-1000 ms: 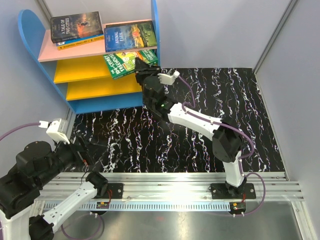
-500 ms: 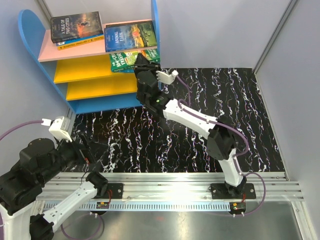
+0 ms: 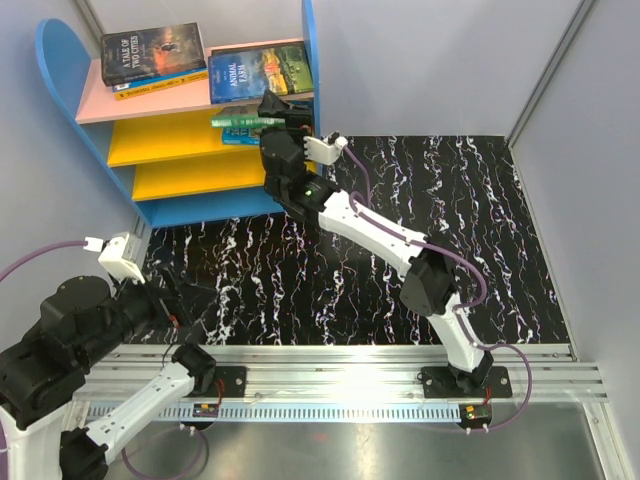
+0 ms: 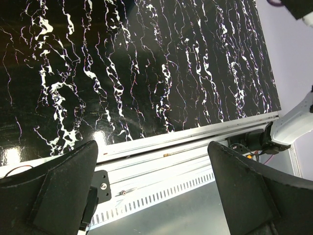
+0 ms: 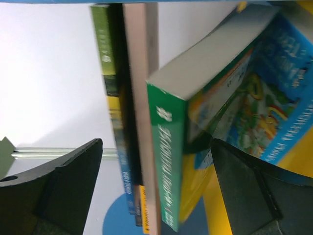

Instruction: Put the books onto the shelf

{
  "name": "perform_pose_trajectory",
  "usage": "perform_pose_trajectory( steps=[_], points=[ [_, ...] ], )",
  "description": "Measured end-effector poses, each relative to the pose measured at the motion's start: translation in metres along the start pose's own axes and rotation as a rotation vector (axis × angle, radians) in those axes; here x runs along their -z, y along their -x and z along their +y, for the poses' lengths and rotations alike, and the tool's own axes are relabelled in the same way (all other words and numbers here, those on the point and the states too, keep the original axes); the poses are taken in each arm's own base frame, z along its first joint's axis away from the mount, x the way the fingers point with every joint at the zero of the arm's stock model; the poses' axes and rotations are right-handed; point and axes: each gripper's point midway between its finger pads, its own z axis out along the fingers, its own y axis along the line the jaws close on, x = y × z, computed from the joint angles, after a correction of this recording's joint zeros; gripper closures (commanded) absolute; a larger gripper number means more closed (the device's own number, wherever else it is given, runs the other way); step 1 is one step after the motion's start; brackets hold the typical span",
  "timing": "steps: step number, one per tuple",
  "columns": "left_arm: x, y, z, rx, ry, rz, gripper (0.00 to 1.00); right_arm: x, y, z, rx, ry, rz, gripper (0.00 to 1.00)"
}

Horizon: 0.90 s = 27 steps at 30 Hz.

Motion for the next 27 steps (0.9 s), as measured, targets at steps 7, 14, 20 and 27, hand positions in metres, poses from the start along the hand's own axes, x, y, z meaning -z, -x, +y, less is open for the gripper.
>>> perform_pose_trajectory(
  steps=[7, 14, 20, 27],
  points=[
    [0.000, 0.000, 0.001, -0.004, 0.000, -0.001, 0.01, 0.029, 0.006, -0.061, 0.078, -0.113, 0.088, 0.07],
    [-0.005, -0.006, 0.004, -0.009, 0.013, 0.021, 0.01, 0.042, 0.018, -0.074, 0.052, -0.146, 0.100, 0.20],
    [-0.005, -0.006, 0.004, -0.012, 0.014, 0.021, 0.01, 0.042, 0.009, -0.059, 0.039, -0.111, 0.138, 0.92],
    [-0.005, -0.006, 0.005, -0.013, 0.017, 0.016, 0.01, 0.034, -0.013, -0.042, 0.000, -0.076, 0.178, 1.00]
  ],
)
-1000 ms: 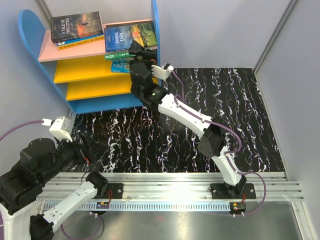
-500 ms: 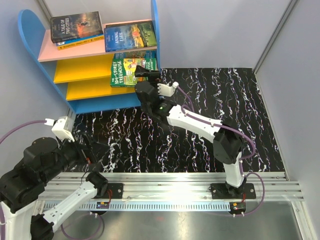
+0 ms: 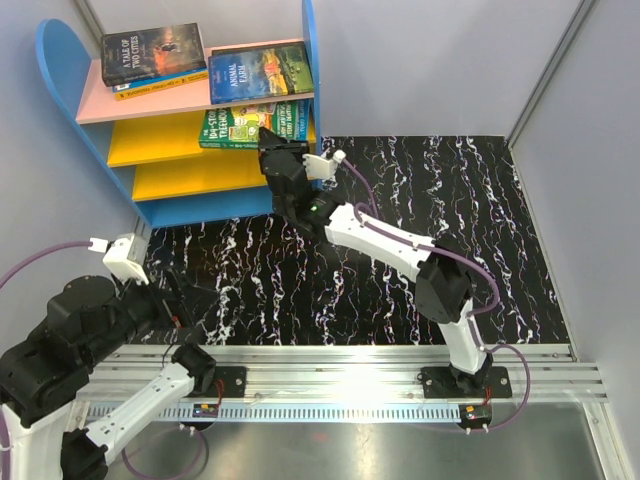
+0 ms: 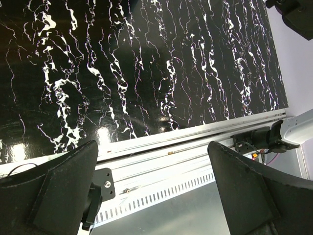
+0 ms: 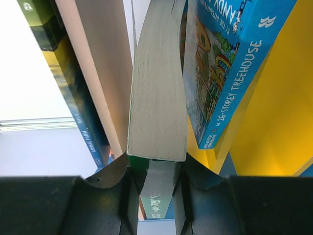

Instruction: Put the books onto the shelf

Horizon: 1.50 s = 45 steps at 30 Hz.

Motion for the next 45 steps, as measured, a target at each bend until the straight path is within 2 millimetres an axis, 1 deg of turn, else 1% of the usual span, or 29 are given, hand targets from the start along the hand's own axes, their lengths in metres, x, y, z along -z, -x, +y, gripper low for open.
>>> perform_pose_trajectory(
  steps=[5, 9, 10, 11, 12, 13, 14, 15, 17, 18, 20, 22, 25, 28, 32, 35, 36, 38, 39, 40, 41, 43, 45],
  points=[
    [0.002, 0.001, 0.002, 0.000, 0.007, -0.015, 0.01, -0.009, -0.004, -0.008, 0.011, -0.012, -0.006, 1.00],
    [0.002, 0.002, 0.003, 0.000, 0.013, -0.019, 0.01, -0.020, 0.004, -0.012, 0.024, -0.030, -0.029, 1.00],
    [0.001, 0.002, 0.004, 0.000, 0.015, -0.020, 0.01, -0.023, 0.007, -0.011, 0.023, -0.033, -0.036, 0.96],
    [0.001, 0.002, 0.004, 0.000, 0.016, -0.021, 0.01, -0.028, 0.011, -0.008, 0.022, -0.036, -0.045, 0.84],
    [0.001, 0.002, 0.004, 0.000, 0.017, -0.022, 0.01, -0.034, 0.015, -0.005, 0.018, -0.038, -0.050, 0.66],
    [0.001, 0.003, 0.004, 0.000, 0.018, -0.022, 0.01, -0.040, 0.018, 0.000, 0.009, -0.042, -0.045, 0.01],
    [0.001, 0.003, 0.005, 0.000, 0.019, -0.023, 0.01, -0.046, 0.018, 0.007, -0.015, -0.046, -0.024, 0.00],
    [0.001, 0.002, 0.005, 0.000, 0.021, -0.022, 0.01, -0.052, 0.017, 0.009, -0.008, -0.069, 0.016, 0.00],
    [0.000, 0.001, 0.006, 0.000, 0.024, -0.016, 0.01, -0.057, 0.015, -0.002, 0.009, -0.145, 0.082, 0.00],
    [-0.001, 0.000, 0.006, 0.000, 0.026, -0.014, 0.01, -0.058, 0.013, -0.006, 0.001, -0.175, 0.115, 0.00],
    [-0.002, -0.001, 0.007, 0.000, 0.030, -0.010, 0.01, -0.055, 0.011, -0.009, -0.022, -0.214, 0.158, 0.00],
    [-0.004, -0.002, 0.008, -0.001, 0.033, -0.003, 0.01, -0.046, 0.009, -0.012, -0.052, -0.248, 0.193, 0.00],
    [-0.009, -0.007, 0.010, -0.001, 0.045, 0.016, 0.01, -0.024, 0.005, -0.028, -0.078, -0.314, 0.246, 0.00],
    [-0.013, -0.013, 0.012, 0.000, 0.054, 0.037, 0.01, -0.012, -0.003, -0.038, -0.103, -0.356, 0.293, 0.00],
    [-0.015, -0.015, 0.013, 0.006, 0.058, 0.048, 0.01, -0.008, -0.015, -0.039, -0.171, -0.361, 0.356, 0.00],
    [-0.016, -0.016, 0.014, 0.007, 0.062, 0.053, 0.01, -0.007, -0.019, -0.035, -0.198, -0.354, 0.379, 0.00],
    [-0.016, -0.016, 0.014, 0.007, 0.062, 0.052, 0.01, -0.007, -0.020, -0.031, -0.207, -0.346, 0.389, 0.02],
    [-0.016, -0.016, 0.014, 0.009, 0.063, 0.052, 0.01, -0.006, -0.023, -0.023, -0.219, -0.328, 0.404, 0.25],
    [-0.016, -0.016, 0.014, 0.010, 0.063, 0.051, 0.01, -0.006, -0.024, -0.019, -0.228, -0.314, 0.412, 0.52],
    [-0.016, -0.016, 0.014, 0.010, 0.064, 0.050, 0.01, -0.006, -0.025, -0.014, -0.231, -0.297, 0.421, 0.73],
    [-0.016, -0.016, 0.014, 0.010, 0.065, 0.050, 0.01, -0.007, -0.026, -0.012, -0.236, -0.288, 0.427, 0.89],
    [-0.016, -0.016, 0.014, 0.011, 0.066, 0.050, 0.01, -0.007, -0.026, -0.008, -0.246, -0.273, 0.429, 0.90],
    [-0.016, -0.016, 0.014, 0.013, 0.066, 0.049, 0.01, -0.009, -0.025, -0.009, -0.248, -0.271, 0.425, 0.89]
  ],
)
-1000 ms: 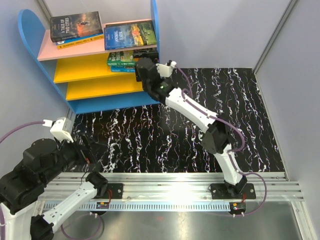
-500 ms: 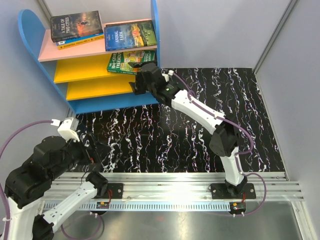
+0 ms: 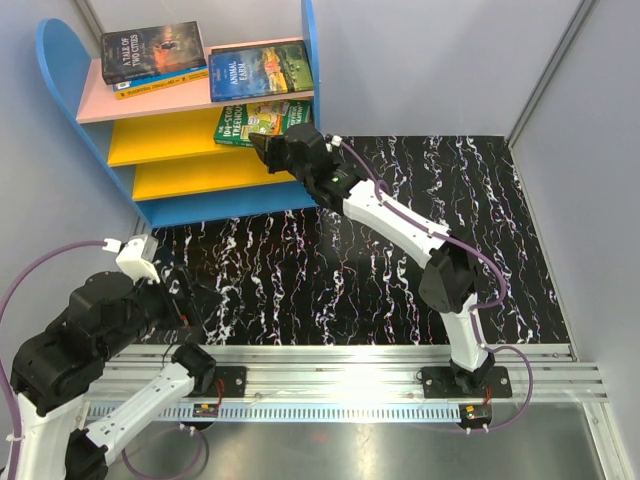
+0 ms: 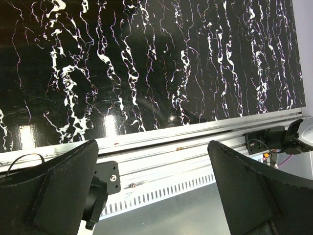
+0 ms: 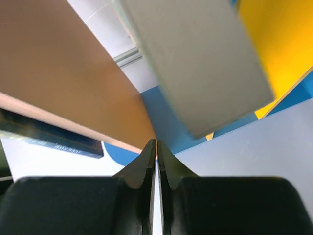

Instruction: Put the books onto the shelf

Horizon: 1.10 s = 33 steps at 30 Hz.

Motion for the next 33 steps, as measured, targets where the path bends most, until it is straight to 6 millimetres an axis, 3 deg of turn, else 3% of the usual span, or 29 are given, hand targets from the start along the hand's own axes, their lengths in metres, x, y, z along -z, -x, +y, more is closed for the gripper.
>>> perform_pose_trajectory(
  steps=[3, 5, 15, 26, 33],
  points=[
    [0.000, 0.000, 0.001, 0.000, 0.003, -0.002, 0.01, -0.002, 0.005, -0.005, 0.003, -0.006, -0.014, 0.90],
    [0.000, 0.001, 0.001, 0.000, 0.005, -0.004, 0.01, -0.003, 0.007, -0.006, 0.007, -0.009, -0.019, 0.99],
    [0.000, 0.001, 0.002, 0.000, 0.009, -0.006, 0.01, 0.006, 0.003, 0.005, 0.094, -0.039, -0.035, 1.00],
    [-0.006, -0.003, 0.004, -0.003, 0.025, 0.017, 0.01, 0.010, 0.019, -0.051, 0.200, -0.213, -0.102, 1.00],
    [-0.009, -0.003, 0.004, -0.005, 0.039, 0.030, 0.01, 0.007, 0.024, -0.046, 0.203, -0.192, -0.106, 1.00]
  ],
)
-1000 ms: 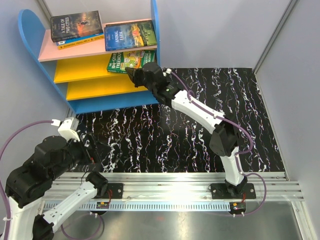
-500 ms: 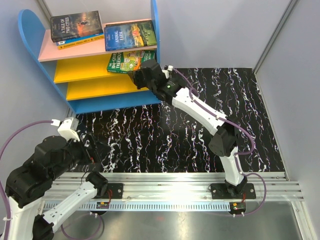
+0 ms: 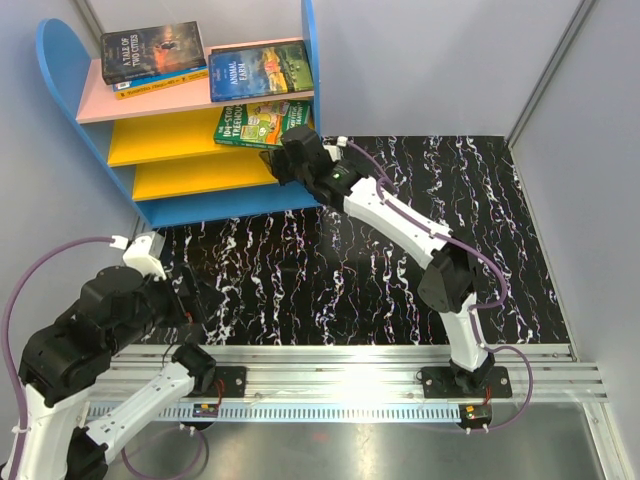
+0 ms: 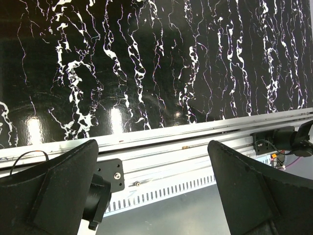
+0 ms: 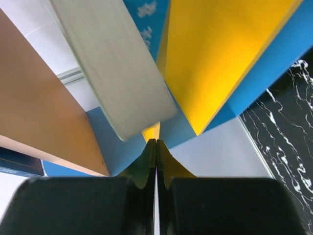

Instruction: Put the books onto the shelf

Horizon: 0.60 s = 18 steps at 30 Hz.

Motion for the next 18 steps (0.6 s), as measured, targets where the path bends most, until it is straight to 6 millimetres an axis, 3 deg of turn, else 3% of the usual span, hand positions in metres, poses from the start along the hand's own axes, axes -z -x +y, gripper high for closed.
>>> perform_pose_trajectory(
  steps=[18],
  points=[
    [-0.010, 0.005, 0.002, -0.019, 0.038, 0.007, 0.01, -0.019, 0.045, 0.021, -0.041, 0.053, -0.043, 1.00]
  ],
)
